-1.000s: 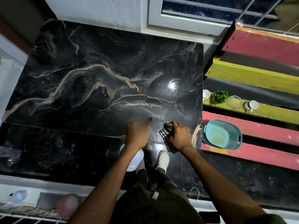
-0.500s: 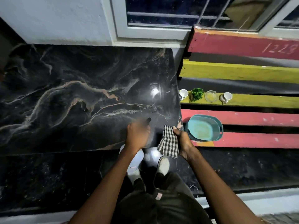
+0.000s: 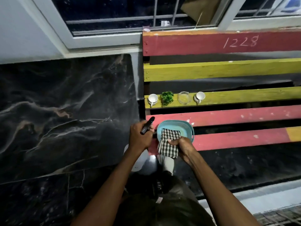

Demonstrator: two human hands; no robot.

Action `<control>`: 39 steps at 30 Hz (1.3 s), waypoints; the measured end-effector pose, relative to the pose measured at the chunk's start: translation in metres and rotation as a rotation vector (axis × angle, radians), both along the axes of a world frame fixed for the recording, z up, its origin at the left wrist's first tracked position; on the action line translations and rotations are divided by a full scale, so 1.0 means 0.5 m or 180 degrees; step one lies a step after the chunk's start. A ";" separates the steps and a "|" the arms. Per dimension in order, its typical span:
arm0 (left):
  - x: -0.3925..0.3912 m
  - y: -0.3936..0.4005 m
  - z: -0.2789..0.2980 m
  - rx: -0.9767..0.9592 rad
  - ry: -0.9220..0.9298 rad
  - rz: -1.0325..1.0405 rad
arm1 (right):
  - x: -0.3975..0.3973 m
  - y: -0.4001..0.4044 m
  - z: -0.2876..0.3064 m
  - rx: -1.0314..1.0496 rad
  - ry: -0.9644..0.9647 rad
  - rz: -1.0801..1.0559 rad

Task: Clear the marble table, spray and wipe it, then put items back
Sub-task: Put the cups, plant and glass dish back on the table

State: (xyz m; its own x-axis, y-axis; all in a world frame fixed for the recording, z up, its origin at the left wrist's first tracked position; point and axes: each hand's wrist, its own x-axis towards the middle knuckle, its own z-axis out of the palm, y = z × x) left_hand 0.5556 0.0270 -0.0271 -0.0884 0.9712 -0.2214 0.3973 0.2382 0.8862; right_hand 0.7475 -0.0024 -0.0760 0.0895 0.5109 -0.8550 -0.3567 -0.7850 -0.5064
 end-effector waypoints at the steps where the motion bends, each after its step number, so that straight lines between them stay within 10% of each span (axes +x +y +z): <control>1: 0.043 0.011 0.000 0.0010 -0.0009 0.0002 | 0.043 0.015 -0.006 -0.0006 -0.0068 -0.0011; 11: 0.286 0.095 -0.076 0.0484 0.0109 -0.0057 | 0.253 0.148 -0.103 -0.0073 -0.0693 0.0068; 39: 0.280 0.082 -0.492 -0.0289 0.1008 -0.1190 | 0.206 0.158 -0.433 -0.0555 -0.1599 0.0861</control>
State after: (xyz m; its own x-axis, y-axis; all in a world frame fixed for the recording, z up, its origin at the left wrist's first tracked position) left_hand 0.6956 0.0679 -0.2730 0.1857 0.9273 -0.3250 0.7165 0.0986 0.6906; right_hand 0.8505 0.0767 -0.2927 0.3909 0.4278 -0.8150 0.1174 -0.9014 -0.4168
